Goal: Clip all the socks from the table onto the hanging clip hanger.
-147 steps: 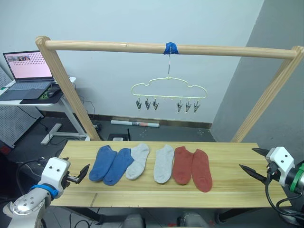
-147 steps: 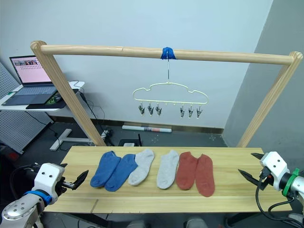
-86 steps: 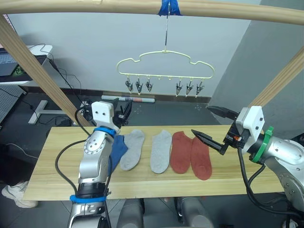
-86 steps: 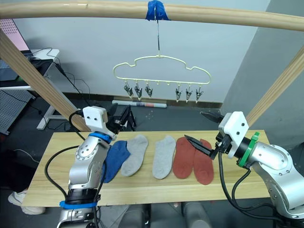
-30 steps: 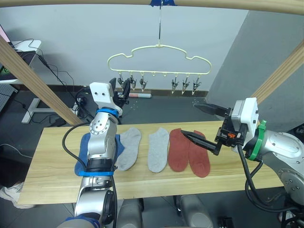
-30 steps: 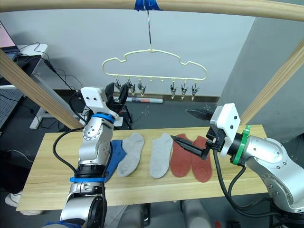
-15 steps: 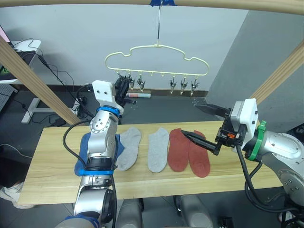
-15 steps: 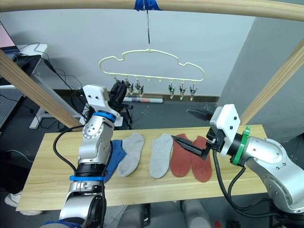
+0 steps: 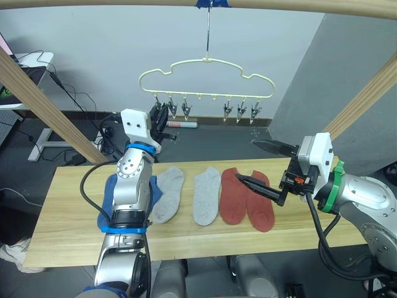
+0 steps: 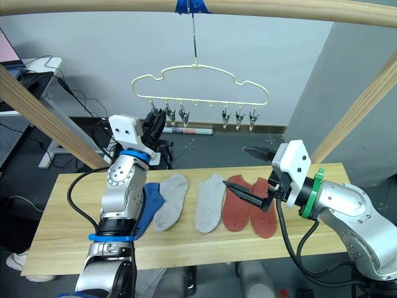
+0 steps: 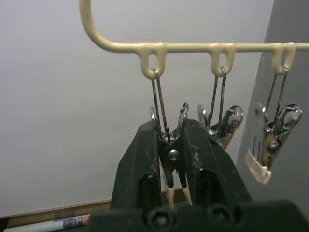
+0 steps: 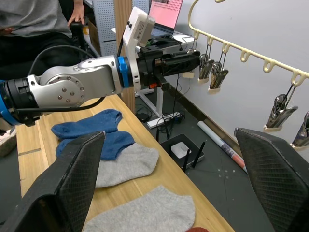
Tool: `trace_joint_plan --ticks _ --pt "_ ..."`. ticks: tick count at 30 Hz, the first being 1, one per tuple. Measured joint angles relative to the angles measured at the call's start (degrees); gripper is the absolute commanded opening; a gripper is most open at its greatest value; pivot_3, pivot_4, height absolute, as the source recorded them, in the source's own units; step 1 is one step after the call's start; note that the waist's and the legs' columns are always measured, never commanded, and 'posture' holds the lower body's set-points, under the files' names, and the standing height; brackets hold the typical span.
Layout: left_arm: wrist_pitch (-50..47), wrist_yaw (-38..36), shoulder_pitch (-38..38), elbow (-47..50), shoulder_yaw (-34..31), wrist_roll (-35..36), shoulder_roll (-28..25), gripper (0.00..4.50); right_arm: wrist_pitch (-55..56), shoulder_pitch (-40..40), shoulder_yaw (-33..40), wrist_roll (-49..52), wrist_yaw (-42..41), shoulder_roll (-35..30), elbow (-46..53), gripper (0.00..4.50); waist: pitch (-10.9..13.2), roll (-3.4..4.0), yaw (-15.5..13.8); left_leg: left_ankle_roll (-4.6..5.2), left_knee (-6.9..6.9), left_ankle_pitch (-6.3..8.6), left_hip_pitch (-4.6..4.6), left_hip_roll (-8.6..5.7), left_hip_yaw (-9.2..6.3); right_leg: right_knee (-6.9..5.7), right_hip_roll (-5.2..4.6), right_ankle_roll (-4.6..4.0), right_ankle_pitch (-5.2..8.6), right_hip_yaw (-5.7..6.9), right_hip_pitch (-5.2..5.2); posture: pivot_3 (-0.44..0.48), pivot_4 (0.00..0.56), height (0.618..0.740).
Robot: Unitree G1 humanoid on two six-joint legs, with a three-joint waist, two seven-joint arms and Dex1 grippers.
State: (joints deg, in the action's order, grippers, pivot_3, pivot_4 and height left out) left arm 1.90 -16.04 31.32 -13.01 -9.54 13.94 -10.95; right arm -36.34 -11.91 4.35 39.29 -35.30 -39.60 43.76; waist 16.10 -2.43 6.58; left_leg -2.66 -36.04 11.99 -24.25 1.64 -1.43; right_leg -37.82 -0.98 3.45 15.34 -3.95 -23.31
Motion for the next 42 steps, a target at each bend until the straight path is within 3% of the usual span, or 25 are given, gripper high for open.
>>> trace_joint_plan --ticks 2,27,34,42 --pt "0.01 0.41 0.01 0.0 0.0 -0.02 -0.01 2.44 0.0 0.0 0.0 -0.01 0.0 -0.01 0.0 4.5 0.0 0.0 0.0 0.0 0.0 0.0 0.0 0.0 0.0 0.0 0.0 0.0 0.0 0.0 0.0 -0.246 0.294 0.74" --pt "0.27 3.79 2.98 -1.58 0.09 -1.08 0.11 2.44 -0.09 0.08 0.03 0.15 0.02 -0.35 -0.19 4.5 0.0 0.0 0.0 0.0 0.0 0.0 -0.01 0.0 0.0 0.02 0.0 0.0 0.0 0.0 0.0 -0.249 0.297 0.74" --pt "1.01 3.38 2.98 -2.32 0.17 -1.08 0.14 0.86 -0.26 0.08 0.04 0.21 0.32 -0.35 -0.22 4.5 0.0 0.0 0.0 0.0 0.0 0.0 -0.02 0.0 0.0 0.02 0.0 0.0 0.0 0.0 -0.01 -0.249 0.298 0.74" --pt "1.11 2.86 2.94 -2.21 0.41 -1.39 0.11 0.09 -0.28 0.28 0.03 0.14 0.31 -0.44 -0.22 4.5 0.0 0.0 0.0 0.0 0.0 0.0 -0.02 0.0 0.0 0.02 0.0 0.01 0.0 0.01 -0.01 -0.247 0.296 0.74"
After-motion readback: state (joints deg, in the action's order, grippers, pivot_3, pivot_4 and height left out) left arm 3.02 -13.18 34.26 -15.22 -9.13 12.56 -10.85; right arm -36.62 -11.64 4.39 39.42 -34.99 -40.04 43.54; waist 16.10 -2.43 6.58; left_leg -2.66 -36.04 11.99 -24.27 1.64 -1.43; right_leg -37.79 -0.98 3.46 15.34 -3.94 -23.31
